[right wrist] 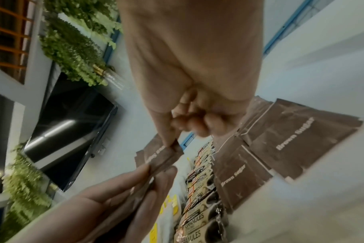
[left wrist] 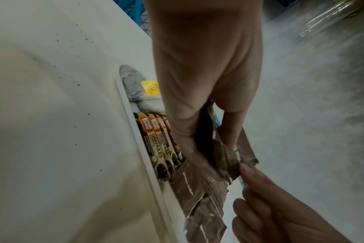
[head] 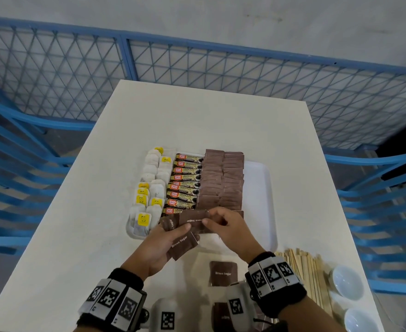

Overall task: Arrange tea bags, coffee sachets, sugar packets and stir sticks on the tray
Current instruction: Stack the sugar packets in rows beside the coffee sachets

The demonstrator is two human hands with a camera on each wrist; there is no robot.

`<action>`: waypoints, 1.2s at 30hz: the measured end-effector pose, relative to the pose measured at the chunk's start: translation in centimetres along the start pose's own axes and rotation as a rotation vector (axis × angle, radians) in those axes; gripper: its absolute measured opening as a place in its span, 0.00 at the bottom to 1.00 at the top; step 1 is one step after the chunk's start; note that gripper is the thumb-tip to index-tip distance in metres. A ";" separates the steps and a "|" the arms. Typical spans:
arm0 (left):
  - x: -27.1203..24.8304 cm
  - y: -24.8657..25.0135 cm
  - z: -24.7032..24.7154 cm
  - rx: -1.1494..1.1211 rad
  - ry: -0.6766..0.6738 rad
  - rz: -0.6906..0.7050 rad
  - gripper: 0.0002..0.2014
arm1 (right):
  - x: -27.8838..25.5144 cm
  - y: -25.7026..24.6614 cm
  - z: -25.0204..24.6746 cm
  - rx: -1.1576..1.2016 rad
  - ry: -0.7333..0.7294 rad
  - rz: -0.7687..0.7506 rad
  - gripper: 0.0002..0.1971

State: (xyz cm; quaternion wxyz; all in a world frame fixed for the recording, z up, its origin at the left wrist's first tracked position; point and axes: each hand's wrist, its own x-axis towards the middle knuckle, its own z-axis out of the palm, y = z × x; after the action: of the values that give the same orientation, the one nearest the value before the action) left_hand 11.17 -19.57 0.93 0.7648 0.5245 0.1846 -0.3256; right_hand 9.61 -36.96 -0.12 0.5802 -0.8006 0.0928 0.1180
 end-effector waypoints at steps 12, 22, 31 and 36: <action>0.4 0.1 -1.0 -0.029 0.002 -0.077 0.18 | -1.2 0.5 -2.2 0.281 0.025 0.118 0.06; 0.3 0.0 -2.0 0.029 0.062 -0.054 0.16 | 0.5 3.0 -0.7 -0.209 0.031 0.017 0.15; 0.4 -0.1 -1.7 0.024 0.084 -0.019 0.14 | 1.6 3.7 0.5 -0.398 0.134 -0.101 0.12; 0.3 0.1 -1.3 0.031 0.081 0.006 0.15 | 1.5 3.8 0.8 -0.464 0.179 -0.134 0.09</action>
State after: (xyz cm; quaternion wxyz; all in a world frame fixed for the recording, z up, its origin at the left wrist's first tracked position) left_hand 11.50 -18.39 0.32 0.7495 0.5496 0.2088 -0.3043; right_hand 9.87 -37.39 -4.19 0.3770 -0.9238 0.0611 0.0263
